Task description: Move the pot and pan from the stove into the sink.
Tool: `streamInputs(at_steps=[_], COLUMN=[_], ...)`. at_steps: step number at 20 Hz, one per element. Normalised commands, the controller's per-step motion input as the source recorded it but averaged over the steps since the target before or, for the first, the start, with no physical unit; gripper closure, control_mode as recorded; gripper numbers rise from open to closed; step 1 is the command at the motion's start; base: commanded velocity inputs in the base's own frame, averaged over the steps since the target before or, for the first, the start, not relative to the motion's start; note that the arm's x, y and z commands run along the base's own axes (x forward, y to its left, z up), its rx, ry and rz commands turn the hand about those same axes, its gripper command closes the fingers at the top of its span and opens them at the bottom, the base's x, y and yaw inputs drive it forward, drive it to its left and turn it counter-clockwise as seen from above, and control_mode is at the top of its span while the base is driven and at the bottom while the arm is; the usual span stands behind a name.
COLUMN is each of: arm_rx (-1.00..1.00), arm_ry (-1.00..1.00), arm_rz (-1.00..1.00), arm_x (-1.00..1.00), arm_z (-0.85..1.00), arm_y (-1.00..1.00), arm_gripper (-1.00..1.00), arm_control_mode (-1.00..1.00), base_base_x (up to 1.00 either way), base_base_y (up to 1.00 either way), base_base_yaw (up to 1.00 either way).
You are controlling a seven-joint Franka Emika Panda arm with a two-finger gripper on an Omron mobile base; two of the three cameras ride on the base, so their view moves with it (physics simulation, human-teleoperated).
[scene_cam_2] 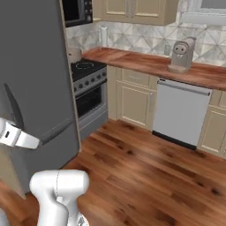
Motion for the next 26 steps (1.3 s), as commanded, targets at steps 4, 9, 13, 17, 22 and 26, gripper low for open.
streamInputs(at_steps=[4, 9, 13, 17, 22, 26], arm_rx=[0.0, 0.0, 0.0, 0.0, 0.0, 0.0], arm_ry=[0.0, 0.0, 0.0, 0.0, 0.0, 0.0], arm_rz=[0.0, 0.0, 0.0, 0.0, 0.0, 0.0], arm_x=[0.0, 0.0, 0.0, 0.0, 0.0, 0.0], arm_z=[0.0, 0.0, 0.0, 0.0, 0.0, 0.0], arm_y=[0.0, 0.0, 0.0, 0.0, 0.0, 0.0], arm_gripper=[-1.0, -1.0, -1.0, -1.0, -1.0, -1.0], arm_control_mode=[1.0, 1.0, 1.0, 1.0, 1.0, 1.0], base_base_x=[0.0, 0.0, -0.05, -0.08, -0.1, -0.08], base_base_y=[-0.08, -0.11, -0.1, -0.08, -0.02, -0.06], base_base_yaw=[-0.41, -0.39, -0.35, -0.35, -0.3, -0.15])
